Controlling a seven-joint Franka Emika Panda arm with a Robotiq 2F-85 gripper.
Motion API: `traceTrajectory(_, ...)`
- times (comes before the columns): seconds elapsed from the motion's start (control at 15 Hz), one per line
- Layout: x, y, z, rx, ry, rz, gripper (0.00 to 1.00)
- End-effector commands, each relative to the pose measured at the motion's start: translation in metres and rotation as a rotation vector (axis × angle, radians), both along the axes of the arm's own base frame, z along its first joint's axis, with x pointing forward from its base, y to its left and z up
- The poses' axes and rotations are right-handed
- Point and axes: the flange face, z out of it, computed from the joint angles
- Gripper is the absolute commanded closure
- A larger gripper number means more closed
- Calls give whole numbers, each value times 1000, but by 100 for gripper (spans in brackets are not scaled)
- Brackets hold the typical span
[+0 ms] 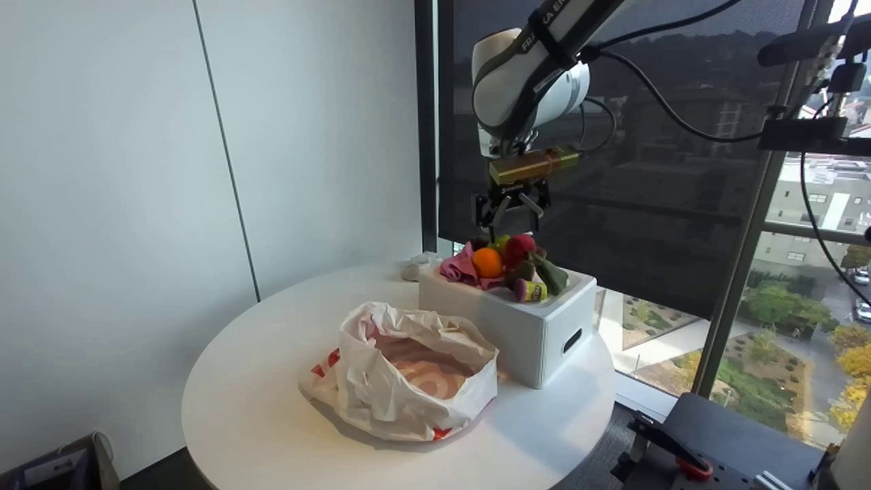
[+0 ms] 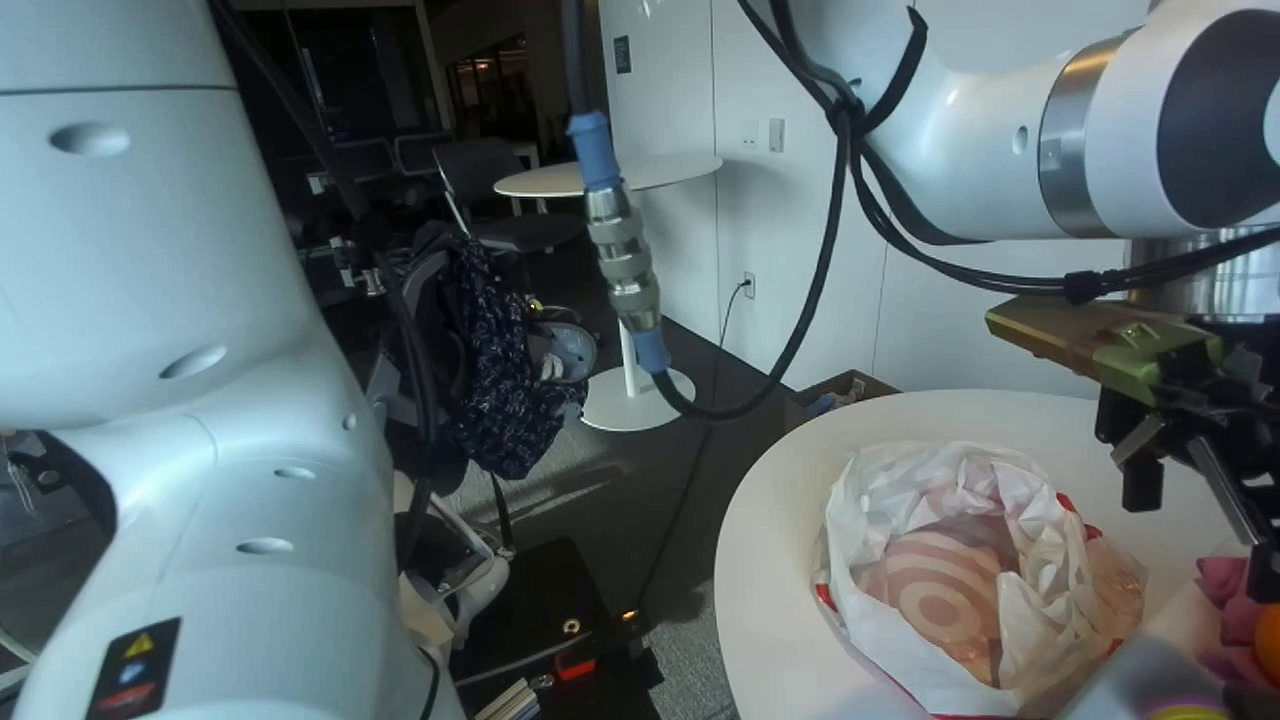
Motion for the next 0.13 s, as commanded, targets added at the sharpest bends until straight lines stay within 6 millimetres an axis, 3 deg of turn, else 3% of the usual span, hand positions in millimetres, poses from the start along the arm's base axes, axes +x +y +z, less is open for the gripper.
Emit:
traceTrajectory(0.0,-14,-4,6,45,51,-34,0)
traceTrajectory(0.07,-16,-7,4,50,59,-41,0)
